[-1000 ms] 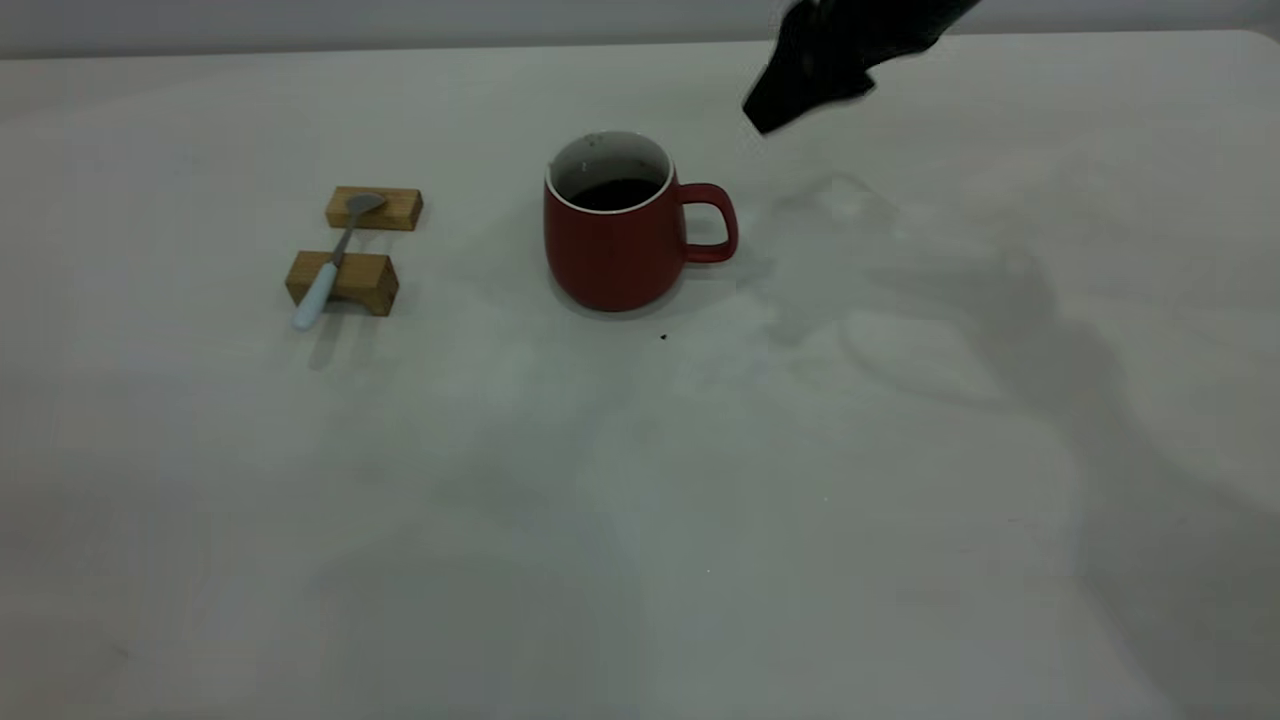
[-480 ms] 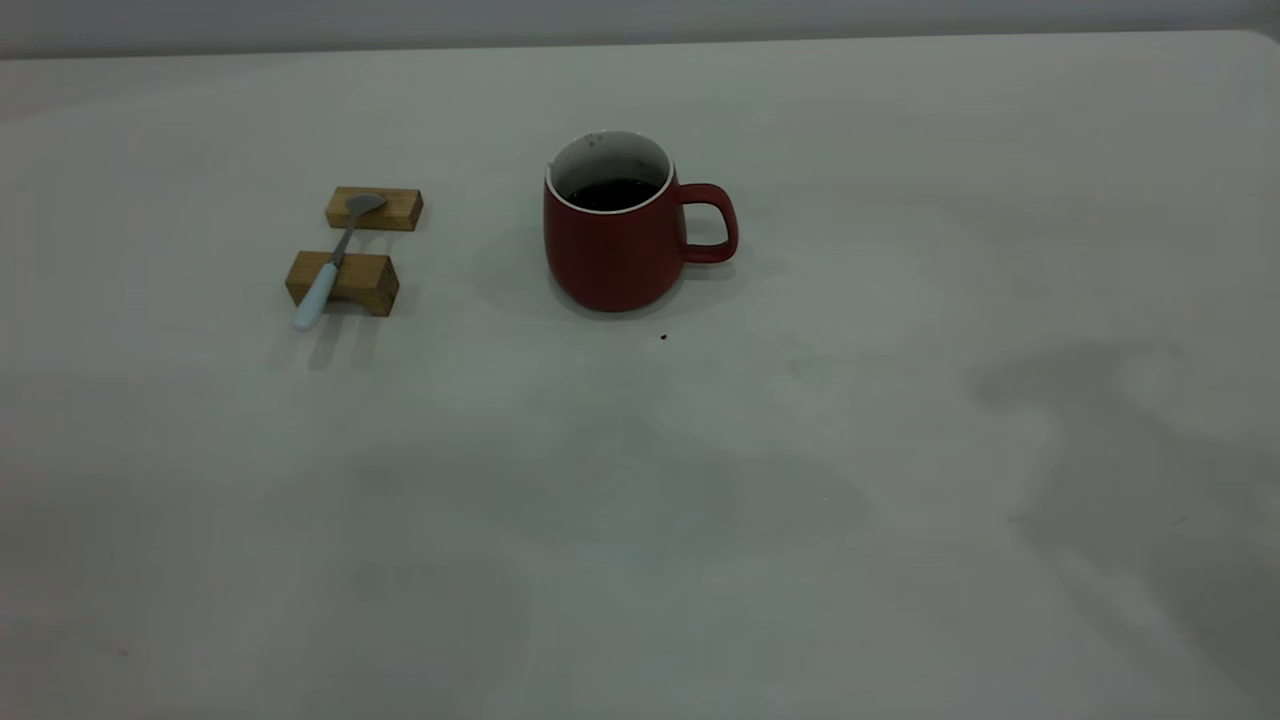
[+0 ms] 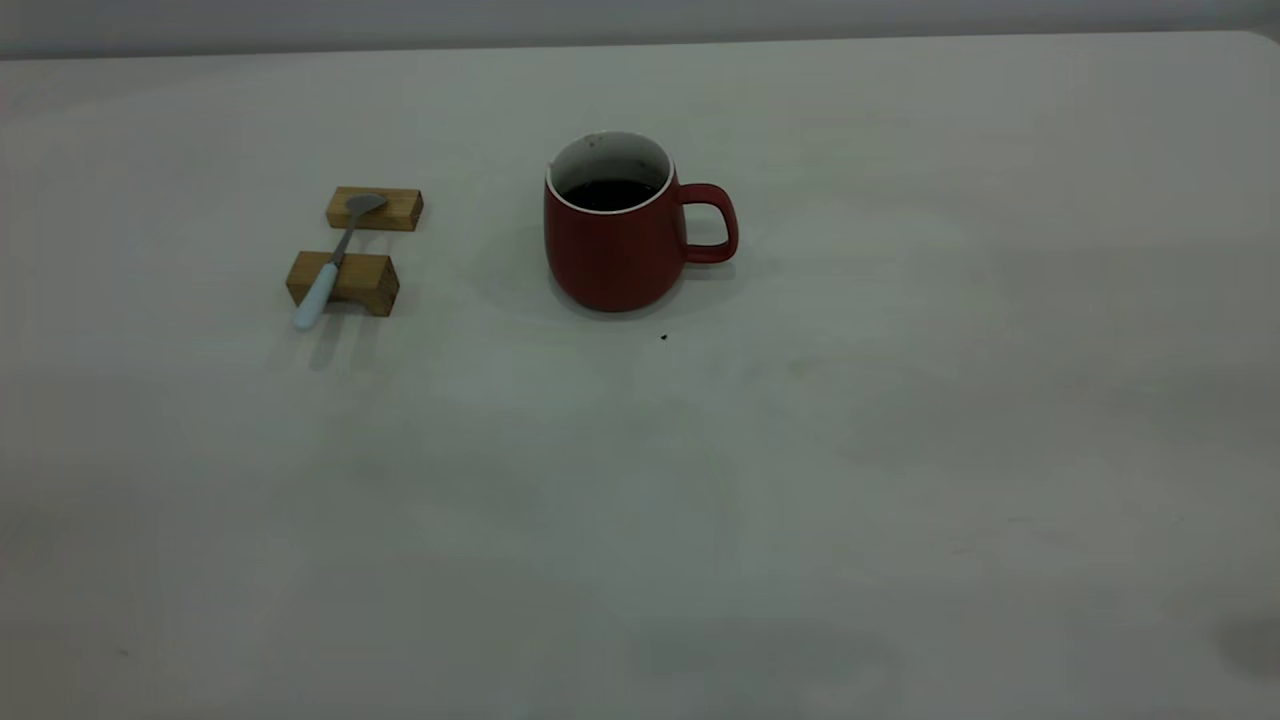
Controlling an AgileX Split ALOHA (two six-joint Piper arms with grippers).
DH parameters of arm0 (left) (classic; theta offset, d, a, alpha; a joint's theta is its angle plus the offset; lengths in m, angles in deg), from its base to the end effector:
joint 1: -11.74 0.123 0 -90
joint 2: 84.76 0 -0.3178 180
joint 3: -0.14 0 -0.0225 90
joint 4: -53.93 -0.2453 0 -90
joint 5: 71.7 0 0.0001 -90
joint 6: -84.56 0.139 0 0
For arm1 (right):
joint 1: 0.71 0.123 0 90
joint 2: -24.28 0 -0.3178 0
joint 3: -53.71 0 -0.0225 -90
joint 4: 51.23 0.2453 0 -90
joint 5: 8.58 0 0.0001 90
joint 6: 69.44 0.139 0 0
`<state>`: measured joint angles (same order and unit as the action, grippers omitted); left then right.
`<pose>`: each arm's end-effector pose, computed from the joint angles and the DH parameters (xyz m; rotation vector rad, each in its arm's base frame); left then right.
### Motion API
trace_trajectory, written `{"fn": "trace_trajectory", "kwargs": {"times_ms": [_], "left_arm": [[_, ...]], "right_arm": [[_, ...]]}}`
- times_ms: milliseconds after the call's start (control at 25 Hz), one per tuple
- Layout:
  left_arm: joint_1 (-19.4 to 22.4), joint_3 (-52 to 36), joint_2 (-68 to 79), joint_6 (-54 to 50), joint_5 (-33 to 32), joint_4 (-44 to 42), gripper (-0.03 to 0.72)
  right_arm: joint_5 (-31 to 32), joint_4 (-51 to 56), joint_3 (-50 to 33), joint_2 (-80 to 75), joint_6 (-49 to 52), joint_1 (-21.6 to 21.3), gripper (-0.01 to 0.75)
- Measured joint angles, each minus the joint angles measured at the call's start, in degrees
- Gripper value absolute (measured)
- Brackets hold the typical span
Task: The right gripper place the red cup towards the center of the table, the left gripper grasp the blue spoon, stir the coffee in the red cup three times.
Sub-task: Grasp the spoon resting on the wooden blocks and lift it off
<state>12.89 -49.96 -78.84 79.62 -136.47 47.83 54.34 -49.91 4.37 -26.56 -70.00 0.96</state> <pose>-0.0066 0.0132 0.2409 -0.1216 2.1010 0.0890 0.0849 0.0053 0.2152 -0.0448 2.8463 0.0355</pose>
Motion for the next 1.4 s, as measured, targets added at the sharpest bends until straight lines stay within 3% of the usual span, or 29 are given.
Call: {"fn": "trace_trajectory", "kwargs": {"times_ms": [560, 1400], "left_arm": [[0.0, 0.0, 0.0, -0.1, 0.0, 0.0, 0.425], [0.0, 0.0, 0.0, 0.0, 0.0, 0.0, 0.425]], "right_arm": [[1.3, -0.6, -1.8, 41.7, 0.6, -0.4, 0.582], [1.7, -1.3, -1.8, 42.8, 0.6, -0.4, 0.582]]}}
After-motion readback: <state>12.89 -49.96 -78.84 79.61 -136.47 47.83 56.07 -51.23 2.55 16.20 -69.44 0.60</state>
